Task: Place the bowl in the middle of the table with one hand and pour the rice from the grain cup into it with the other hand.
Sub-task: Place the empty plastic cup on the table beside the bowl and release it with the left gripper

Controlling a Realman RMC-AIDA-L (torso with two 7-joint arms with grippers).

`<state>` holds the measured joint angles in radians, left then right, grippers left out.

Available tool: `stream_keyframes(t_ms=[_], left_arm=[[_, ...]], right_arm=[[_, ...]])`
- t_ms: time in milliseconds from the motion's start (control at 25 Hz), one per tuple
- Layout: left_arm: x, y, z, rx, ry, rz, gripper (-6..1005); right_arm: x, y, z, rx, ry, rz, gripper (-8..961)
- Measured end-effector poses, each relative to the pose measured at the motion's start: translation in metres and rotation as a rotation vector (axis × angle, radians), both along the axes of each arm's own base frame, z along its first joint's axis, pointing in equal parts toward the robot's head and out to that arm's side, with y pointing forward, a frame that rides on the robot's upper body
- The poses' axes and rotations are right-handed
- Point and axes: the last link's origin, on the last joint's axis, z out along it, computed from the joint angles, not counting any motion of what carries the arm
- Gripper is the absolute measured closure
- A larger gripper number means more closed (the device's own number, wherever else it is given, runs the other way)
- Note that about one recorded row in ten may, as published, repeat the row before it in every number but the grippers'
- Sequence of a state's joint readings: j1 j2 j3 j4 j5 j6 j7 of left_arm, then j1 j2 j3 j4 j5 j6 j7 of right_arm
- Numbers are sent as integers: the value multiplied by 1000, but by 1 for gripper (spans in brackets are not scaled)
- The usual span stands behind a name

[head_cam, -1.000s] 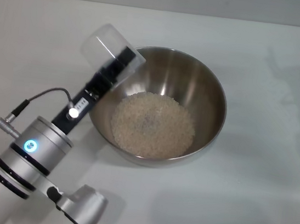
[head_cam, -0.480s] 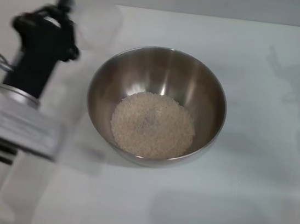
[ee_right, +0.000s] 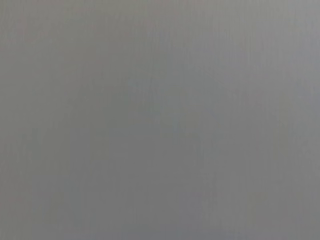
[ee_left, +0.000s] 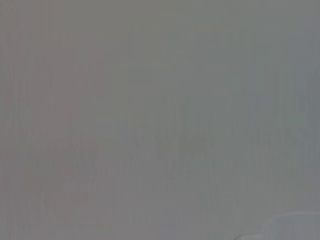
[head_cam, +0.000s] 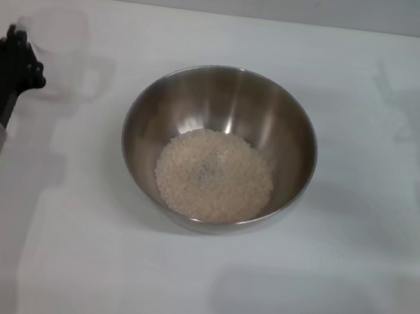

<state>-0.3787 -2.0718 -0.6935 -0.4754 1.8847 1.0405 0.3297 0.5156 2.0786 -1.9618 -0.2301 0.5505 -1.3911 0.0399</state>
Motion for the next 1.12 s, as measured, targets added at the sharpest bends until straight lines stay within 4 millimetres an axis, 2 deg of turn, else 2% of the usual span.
stream_keyframes(t_ms=[320, 1040, 1120], left_arm=[[-13, -2, -7, -62, -13, 59, 949], [-11, -5, -18, -114, -17, 49, 944], [-13, -1, -20, -149, -15, 63, 944]], right_arm=[[2, 5, -3, -23, -6, -28, 128], [3, 3, 0, -14, -4, -22, 128], [3, 3, 0, -13, -3, -24, 128]])
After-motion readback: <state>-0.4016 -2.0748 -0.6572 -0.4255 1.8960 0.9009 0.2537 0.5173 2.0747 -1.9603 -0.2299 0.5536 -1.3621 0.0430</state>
